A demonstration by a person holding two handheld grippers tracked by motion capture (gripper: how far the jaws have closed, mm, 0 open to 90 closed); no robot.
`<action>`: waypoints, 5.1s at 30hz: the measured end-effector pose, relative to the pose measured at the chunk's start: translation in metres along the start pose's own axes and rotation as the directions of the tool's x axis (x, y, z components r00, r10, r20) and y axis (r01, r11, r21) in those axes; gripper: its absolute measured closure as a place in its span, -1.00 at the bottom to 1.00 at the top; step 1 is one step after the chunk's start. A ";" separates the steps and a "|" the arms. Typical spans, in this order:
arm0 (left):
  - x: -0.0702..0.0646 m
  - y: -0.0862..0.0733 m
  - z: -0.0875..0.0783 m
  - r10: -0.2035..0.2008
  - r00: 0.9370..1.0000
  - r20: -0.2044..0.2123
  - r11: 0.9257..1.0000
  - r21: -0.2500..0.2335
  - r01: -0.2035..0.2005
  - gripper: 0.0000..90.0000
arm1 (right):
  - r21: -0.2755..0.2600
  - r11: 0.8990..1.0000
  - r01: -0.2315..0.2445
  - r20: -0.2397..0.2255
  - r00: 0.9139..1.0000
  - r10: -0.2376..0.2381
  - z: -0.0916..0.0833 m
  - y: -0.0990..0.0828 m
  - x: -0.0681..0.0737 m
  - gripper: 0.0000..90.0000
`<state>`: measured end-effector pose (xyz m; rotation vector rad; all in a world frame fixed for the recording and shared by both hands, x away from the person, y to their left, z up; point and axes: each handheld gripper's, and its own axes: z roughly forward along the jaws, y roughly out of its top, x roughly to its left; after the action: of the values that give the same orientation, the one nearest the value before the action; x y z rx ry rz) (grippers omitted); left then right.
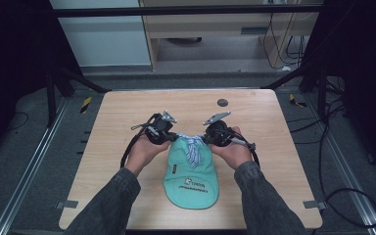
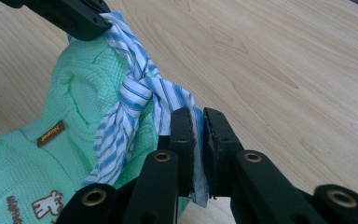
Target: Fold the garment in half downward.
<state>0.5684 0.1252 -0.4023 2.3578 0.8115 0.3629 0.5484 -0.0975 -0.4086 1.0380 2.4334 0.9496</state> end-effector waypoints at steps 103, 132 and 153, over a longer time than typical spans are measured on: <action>-0.015 0.038 0.000 0.102 0.992 -0.074 0.992 -0.071 -0.107 0.91 | -0.069 0.997 0.036 0.106 0.994 -0.029 -0.025 -0.005 -0.014 0.80; -0.047 -0.001 0.003 0.130 0.991 -0.034 0.989 -0.067 -0.132 0.91 | -0.063 0.996 0.067 0.094 0.994 -0.061 -0.025 -0.044 0.006 0.75; -0.050 -0.010 -0.004 0.133 0.991 -0.017 0.989 -0.066 -0.133 0.91 | -0.056 0.995 0.088 0.078 0.994 -0.083 -0.032 -0.044 0.011 0.81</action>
<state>0.5233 0.1010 -0.4083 2.3548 0.6394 0.4544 0.5013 -0.1266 -0.4162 0.9248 2.3537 0.9313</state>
